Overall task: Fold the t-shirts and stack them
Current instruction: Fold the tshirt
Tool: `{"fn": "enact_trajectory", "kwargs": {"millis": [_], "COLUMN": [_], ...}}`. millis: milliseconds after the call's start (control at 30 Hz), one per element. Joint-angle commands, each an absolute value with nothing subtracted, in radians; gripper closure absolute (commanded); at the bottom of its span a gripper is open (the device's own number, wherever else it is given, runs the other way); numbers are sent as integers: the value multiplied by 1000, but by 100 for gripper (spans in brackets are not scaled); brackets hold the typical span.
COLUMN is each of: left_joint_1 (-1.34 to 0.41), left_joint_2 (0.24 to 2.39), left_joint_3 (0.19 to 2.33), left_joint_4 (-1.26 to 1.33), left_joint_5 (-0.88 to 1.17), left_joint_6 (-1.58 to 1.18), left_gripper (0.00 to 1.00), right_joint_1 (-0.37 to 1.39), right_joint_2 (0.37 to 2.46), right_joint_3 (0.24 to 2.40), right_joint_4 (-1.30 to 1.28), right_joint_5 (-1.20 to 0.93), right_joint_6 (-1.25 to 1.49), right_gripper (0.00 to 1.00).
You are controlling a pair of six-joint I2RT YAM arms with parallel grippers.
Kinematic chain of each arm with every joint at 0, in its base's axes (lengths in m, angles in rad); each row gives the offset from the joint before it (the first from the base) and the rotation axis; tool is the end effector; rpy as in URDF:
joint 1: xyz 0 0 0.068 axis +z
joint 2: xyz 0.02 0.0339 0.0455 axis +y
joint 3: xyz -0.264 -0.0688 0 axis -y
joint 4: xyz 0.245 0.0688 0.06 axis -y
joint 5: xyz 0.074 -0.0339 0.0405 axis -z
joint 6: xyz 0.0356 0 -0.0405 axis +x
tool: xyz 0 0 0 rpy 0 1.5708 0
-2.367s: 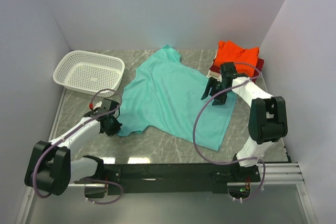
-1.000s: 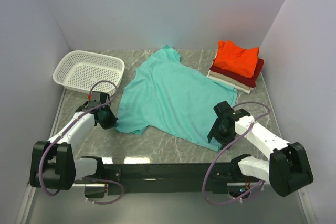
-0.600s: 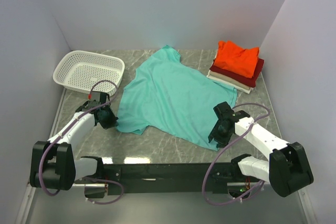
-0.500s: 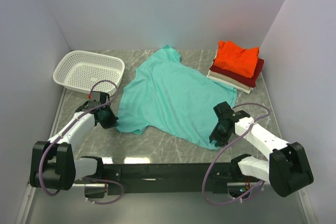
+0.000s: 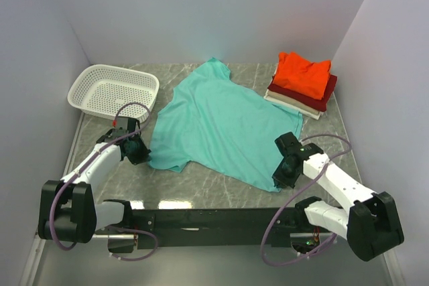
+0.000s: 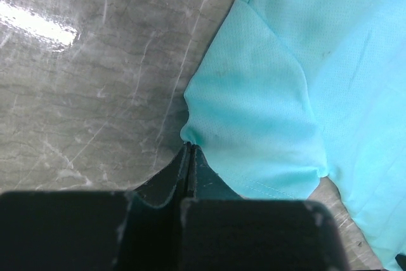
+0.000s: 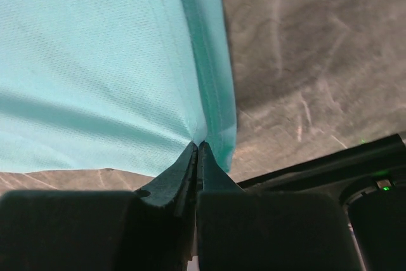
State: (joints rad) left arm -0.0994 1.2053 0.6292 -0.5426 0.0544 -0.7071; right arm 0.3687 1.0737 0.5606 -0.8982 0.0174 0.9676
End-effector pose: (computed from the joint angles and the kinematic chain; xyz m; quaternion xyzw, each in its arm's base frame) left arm 0.2104 -0.0229 0.1784 -0.2857 0.9314 -0.1123 0.1957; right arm 0.1443 0.0551 0.1694 0.2947 0.9522 0.0425 0.0679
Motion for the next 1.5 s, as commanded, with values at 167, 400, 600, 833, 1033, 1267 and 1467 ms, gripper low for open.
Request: {"fn": "enact_trajectory", "kwargs": {"millis": [167,400,600,833,1033,1267,1467], "left_joint_1": [-69,-41,-25,-6,-3,-3,-3], "left_joint_2": [1151,1125,1086,1049,1045,1046,1046], "left_joint_3": [690,710,732,739,736,732,732], "left_joint_4": [-568,-597,-632,-664,-661,-655,-655], "left_joint_5": [31,29,43,52,54,63,66], "left_joint_6": [-680,-670,-673,-673,-672,-672,-670], "left_gripper": [100,100,100,100,100,99,99], "right_joint_1": [373,374,379,399,466,587,618], "right_joint_2": [1040,1043,1057,1103,1085,1046,1063], "right_joint_3": [561,571,571,569,621,640,562], "right_joint_4": [-999,-1012,-1003,-992,-1032,-1035,-1013], "right_joint_5": [94,115,121,121,121,55,34], "right_joint_6": [1038,1060,1060,1052,1083,1140,1164], "right_gripper": [100,100,100,62,47,47,49]}}
